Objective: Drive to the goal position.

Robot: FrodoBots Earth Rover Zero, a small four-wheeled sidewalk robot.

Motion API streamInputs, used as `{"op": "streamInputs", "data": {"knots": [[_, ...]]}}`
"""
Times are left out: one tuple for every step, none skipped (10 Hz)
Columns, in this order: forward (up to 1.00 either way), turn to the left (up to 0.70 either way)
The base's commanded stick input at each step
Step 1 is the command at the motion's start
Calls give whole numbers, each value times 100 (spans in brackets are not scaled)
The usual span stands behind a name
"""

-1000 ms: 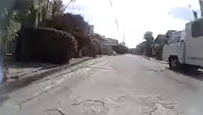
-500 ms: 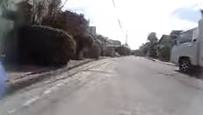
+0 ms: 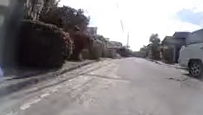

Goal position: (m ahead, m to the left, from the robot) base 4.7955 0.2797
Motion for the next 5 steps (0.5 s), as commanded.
{"op": "streamInputs", "data": {"knots": [[100,3],[100,2],[100,0],[100,0],[100,5]]}}
